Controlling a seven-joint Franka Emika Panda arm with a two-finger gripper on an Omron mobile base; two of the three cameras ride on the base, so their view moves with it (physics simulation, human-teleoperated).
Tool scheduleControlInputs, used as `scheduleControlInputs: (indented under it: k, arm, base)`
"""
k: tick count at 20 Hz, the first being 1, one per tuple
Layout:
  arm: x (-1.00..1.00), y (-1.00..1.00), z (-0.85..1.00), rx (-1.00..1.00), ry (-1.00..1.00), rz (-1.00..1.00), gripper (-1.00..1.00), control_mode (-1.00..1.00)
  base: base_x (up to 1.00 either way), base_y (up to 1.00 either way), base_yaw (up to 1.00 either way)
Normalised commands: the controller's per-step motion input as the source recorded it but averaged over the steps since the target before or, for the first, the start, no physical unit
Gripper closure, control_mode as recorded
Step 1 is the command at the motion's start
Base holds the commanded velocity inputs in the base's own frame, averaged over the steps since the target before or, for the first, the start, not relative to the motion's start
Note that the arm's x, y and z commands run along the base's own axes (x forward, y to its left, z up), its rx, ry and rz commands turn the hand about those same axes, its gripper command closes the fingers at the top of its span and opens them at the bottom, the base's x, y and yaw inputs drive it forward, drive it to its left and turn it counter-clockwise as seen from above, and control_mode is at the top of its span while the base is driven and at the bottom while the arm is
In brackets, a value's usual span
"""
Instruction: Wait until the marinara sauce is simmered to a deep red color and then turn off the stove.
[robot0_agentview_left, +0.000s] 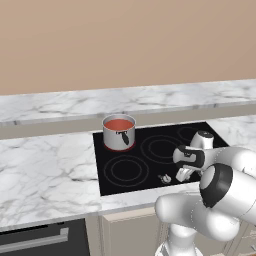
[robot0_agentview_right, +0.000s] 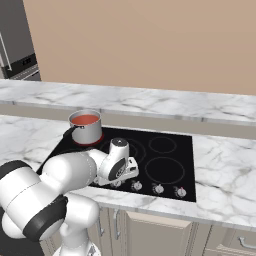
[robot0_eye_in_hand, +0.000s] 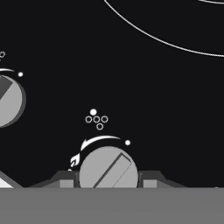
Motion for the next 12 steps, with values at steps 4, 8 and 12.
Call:
scheduleControlInputs:
  k: [4,8,12]
  arm:
    - [0.00,0.00,0.00,0.00,0.00,0.00,1.00,-1.00]
    - [0.00,0.00,0.00,0.00,0.00,0.00,1.00,-1.00]
    - [0.00,0.00,0.00,0.00,0.00,0.00,1.00,-1.00]
  base:
    - [0.00,0.00,0.00]
    - [0.00,0.00,0.00]
    - [0.00,0.00,0.00]
